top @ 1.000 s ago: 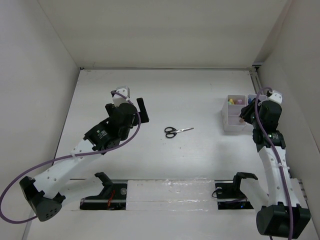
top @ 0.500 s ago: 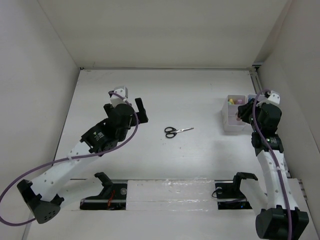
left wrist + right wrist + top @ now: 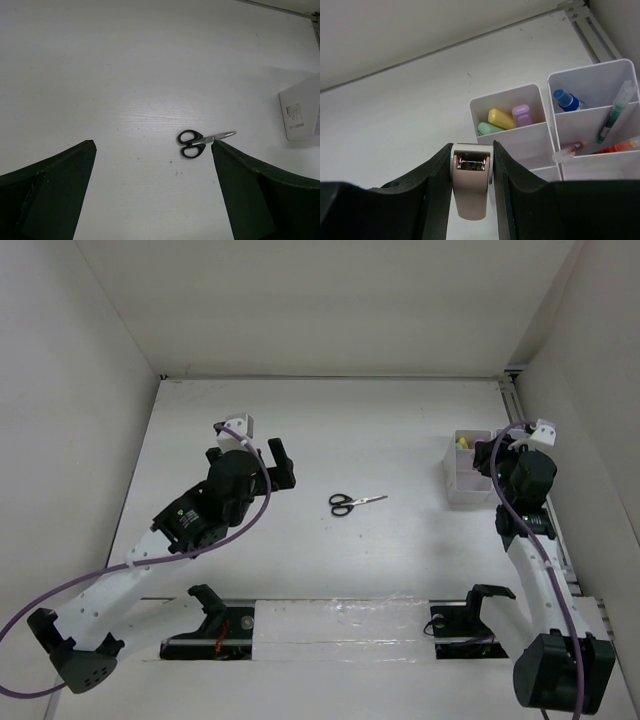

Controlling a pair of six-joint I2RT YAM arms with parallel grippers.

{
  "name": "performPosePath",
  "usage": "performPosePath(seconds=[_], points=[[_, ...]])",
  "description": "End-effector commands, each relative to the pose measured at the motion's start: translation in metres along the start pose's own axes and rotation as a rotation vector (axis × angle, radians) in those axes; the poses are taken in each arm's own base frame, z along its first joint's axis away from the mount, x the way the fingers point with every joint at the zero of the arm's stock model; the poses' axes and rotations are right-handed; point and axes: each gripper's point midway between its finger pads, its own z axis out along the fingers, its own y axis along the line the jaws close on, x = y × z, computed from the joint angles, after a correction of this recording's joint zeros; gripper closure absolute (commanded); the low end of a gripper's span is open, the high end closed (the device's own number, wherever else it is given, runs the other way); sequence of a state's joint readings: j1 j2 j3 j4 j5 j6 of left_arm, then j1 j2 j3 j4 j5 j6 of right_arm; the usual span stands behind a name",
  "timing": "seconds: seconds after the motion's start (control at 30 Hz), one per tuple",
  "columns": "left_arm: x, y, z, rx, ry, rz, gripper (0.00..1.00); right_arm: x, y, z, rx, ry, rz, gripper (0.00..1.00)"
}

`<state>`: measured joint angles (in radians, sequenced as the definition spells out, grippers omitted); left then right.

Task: Sort the stationery into containers
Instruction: Place the stapler in the storage box.

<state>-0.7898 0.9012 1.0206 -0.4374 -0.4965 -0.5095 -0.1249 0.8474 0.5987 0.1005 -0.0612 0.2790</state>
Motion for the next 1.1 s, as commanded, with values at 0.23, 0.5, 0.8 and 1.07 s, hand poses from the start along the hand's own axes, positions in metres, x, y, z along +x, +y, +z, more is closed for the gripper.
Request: performPosePath(seconds=[0.23, 0.5, 0.8, 1.07], points=[[-0.018, -0.006, -0.015, 0.07, -0.062, -0.036, 0.0, -0.022, -0.019, 0.015, 0.199, -0.17, 0.191, 1.0], [-0.019, -0.007, -0.018, 0.084, -0.064, -0.04, 0.0, 0.005, -0.033, 0.018, 0.518, -0.147, 0.3, 1.0], [-0.018, -0.006, -0.015, 0.072, -0.062, -0.036, 0.0, 0.016, -0.04, 0.031, 0.751, -0.117, 0.33, 1.0], [-0.017, -0.007, -0.016, 0.079, -0.057, -0.026, 0.0, 0.024, -0.047, 0.039, 0.814, -0.121, 0.324, 1.0]])
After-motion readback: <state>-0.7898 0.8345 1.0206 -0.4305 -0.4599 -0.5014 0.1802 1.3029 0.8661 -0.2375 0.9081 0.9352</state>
